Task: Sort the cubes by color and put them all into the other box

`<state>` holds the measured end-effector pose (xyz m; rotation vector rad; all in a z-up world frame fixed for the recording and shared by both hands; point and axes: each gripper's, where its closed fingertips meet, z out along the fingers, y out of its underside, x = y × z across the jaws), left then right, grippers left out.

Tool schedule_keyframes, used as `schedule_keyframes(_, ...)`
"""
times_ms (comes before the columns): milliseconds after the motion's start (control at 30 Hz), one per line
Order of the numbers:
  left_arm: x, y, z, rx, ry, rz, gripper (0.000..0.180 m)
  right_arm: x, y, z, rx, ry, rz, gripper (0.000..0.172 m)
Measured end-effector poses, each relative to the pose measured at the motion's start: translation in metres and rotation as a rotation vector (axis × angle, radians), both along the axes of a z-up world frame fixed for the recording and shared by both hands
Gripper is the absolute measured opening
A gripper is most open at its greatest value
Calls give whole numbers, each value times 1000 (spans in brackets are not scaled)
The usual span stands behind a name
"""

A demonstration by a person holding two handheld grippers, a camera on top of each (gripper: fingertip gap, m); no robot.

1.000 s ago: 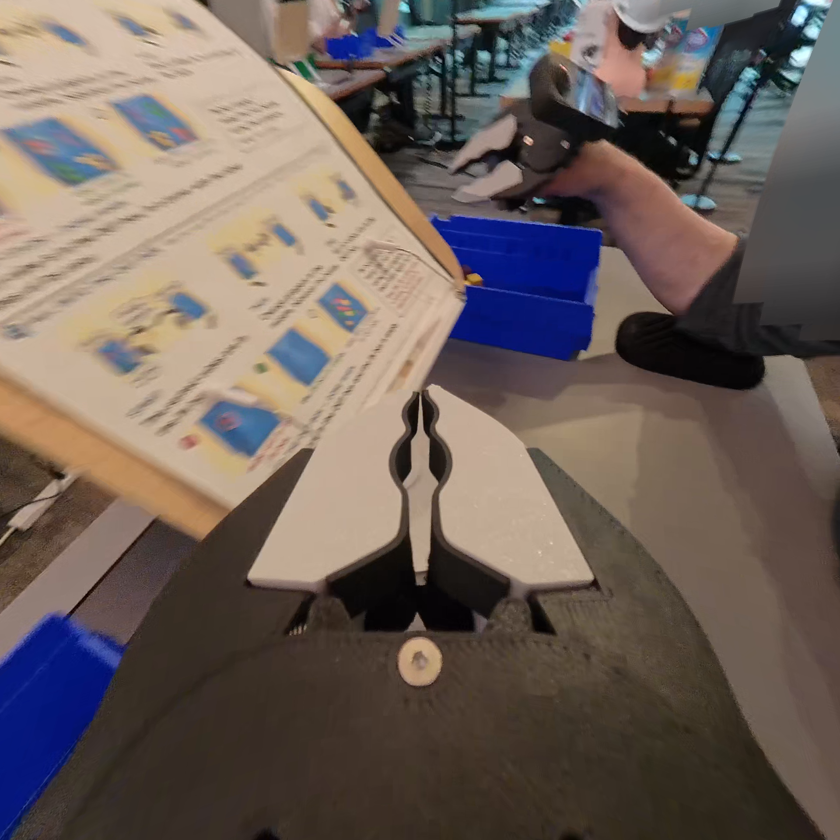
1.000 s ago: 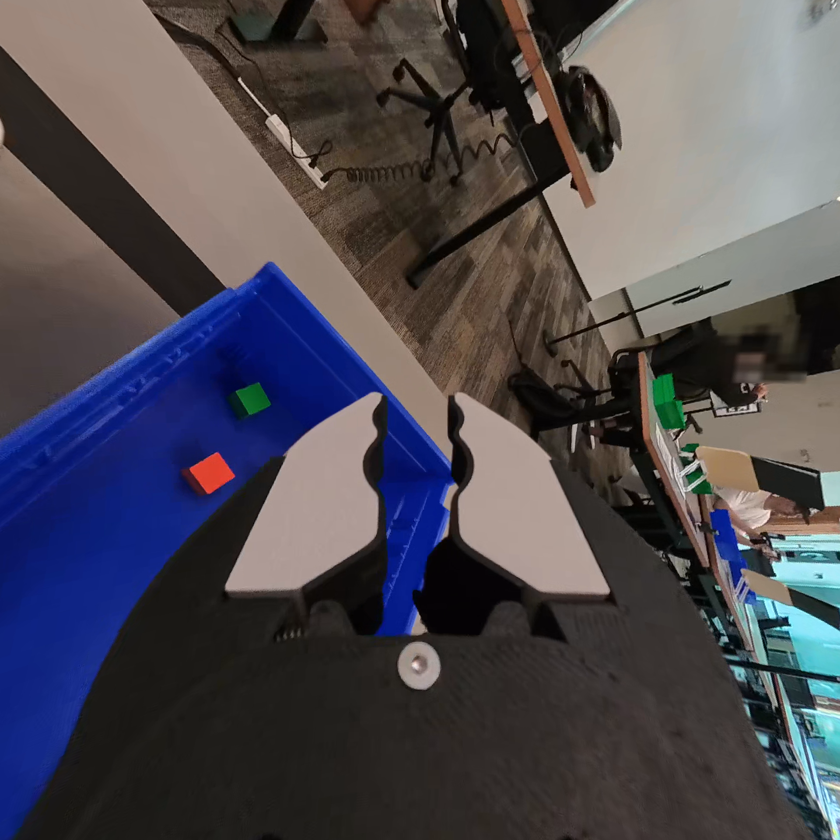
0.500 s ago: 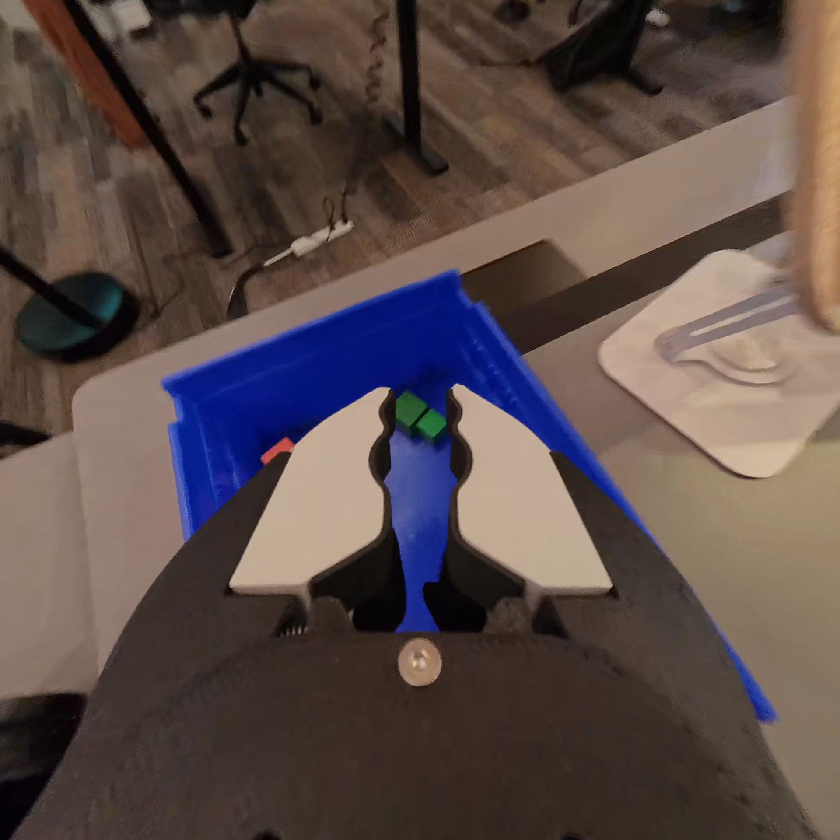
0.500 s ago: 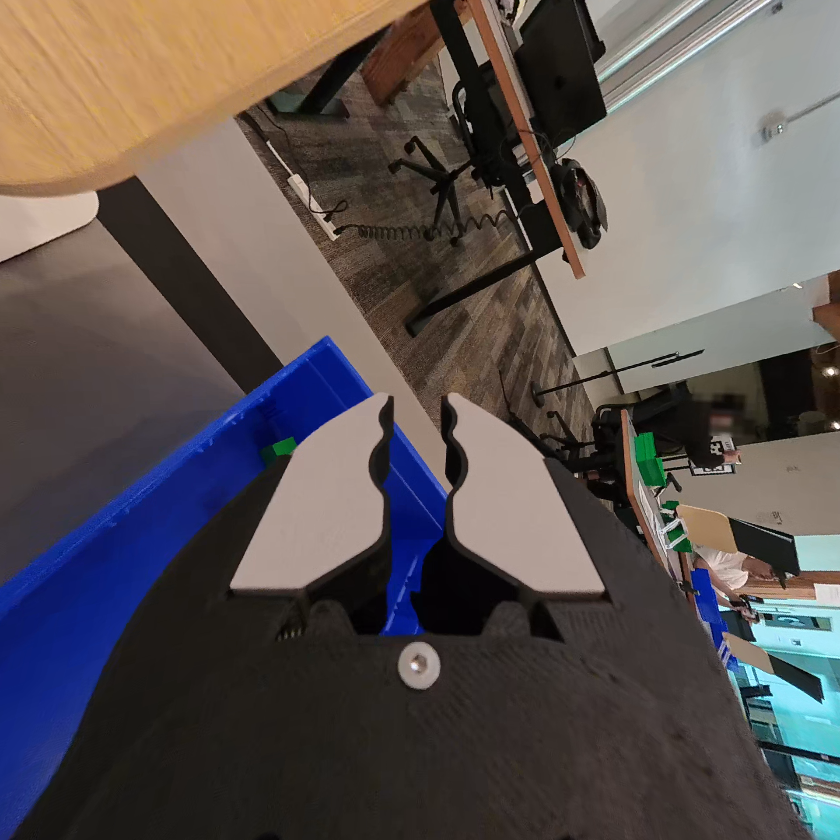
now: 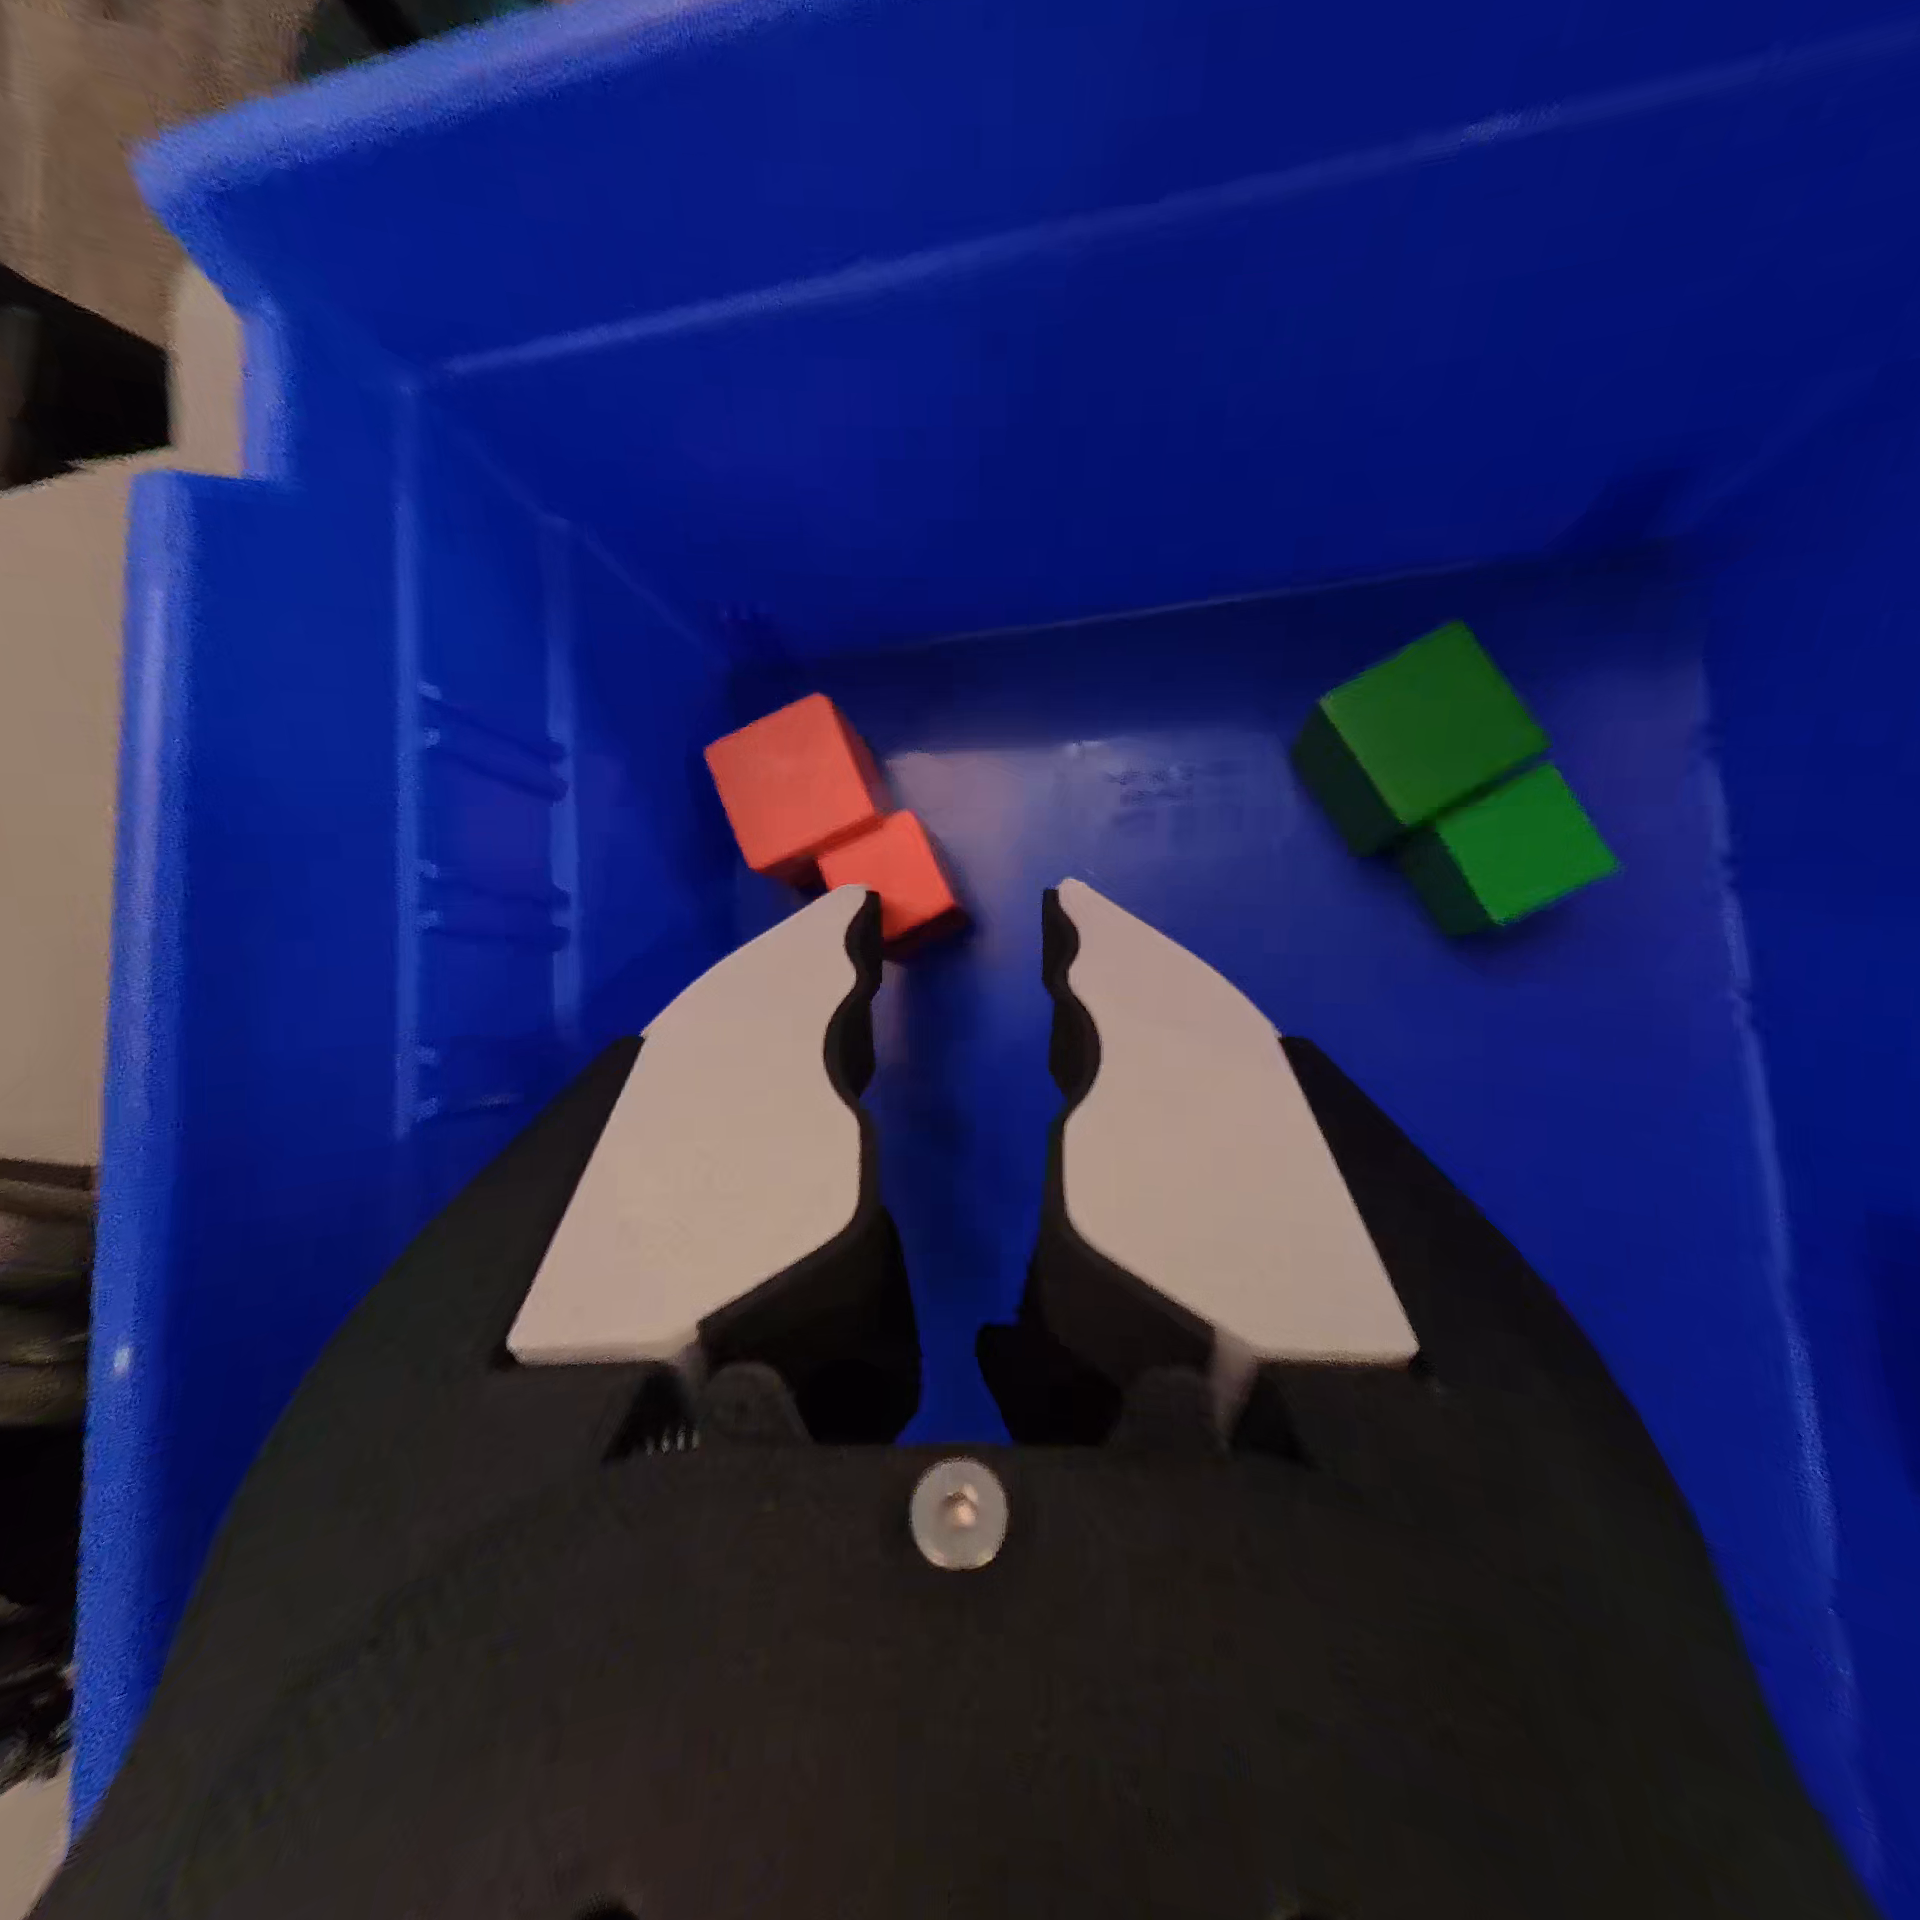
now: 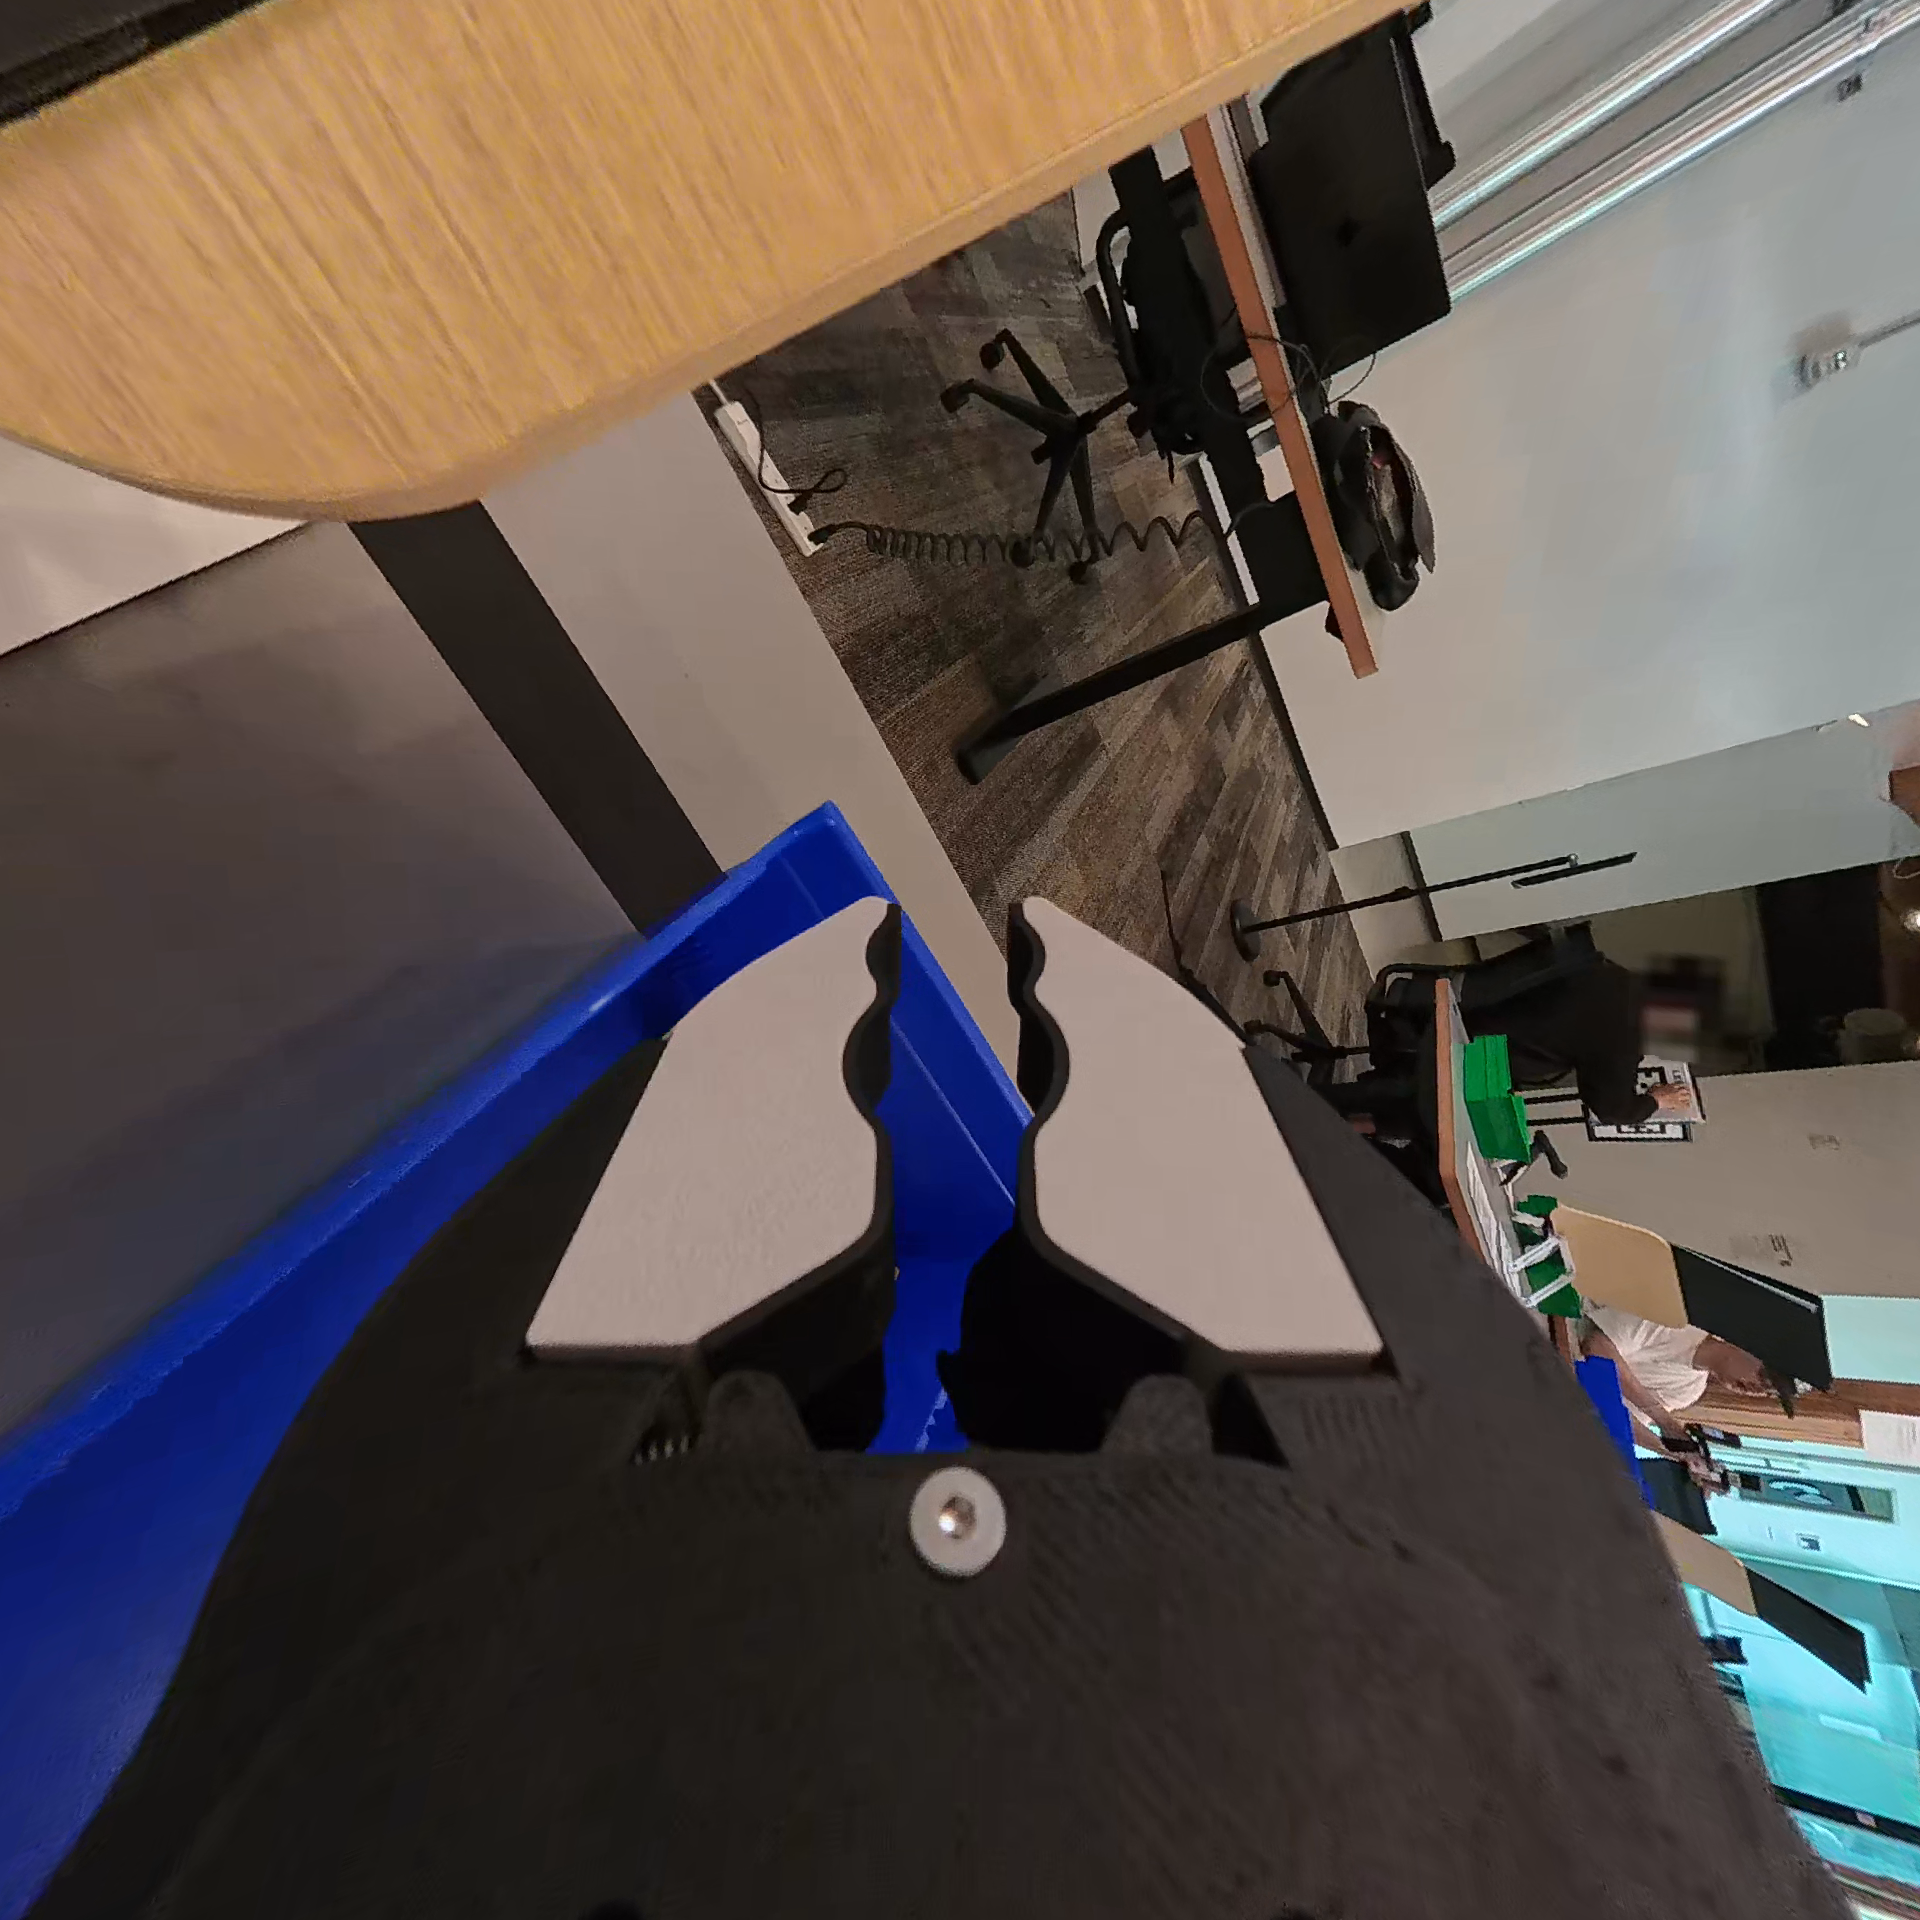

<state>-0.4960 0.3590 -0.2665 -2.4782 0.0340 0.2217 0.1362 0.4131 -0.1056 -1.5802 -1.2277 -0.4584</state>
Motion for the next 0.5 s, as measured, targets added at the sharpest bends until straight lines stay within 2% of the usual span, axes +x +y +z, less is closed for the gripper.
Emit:
schedule_keyframes(100, -13, 4, -1, -13, 98, 48, 19, -3, -1, -1, -1, -2, 10, 20)
schedule_keyframes(200, -23, 5, -6, -42, 156, 92, 29, -6, -2, -1, -1, -6, 14, 20)
schedule_keyframes(333, -21, 1, -15, -73, 73, 98, 26, -5, -2, 0, 2, -6, 13, 19)
schedule_keyframes(500, -24, 4, -16, -64, 56, 96, 24, -7, -2, -3, -1, -17, 15, 19)
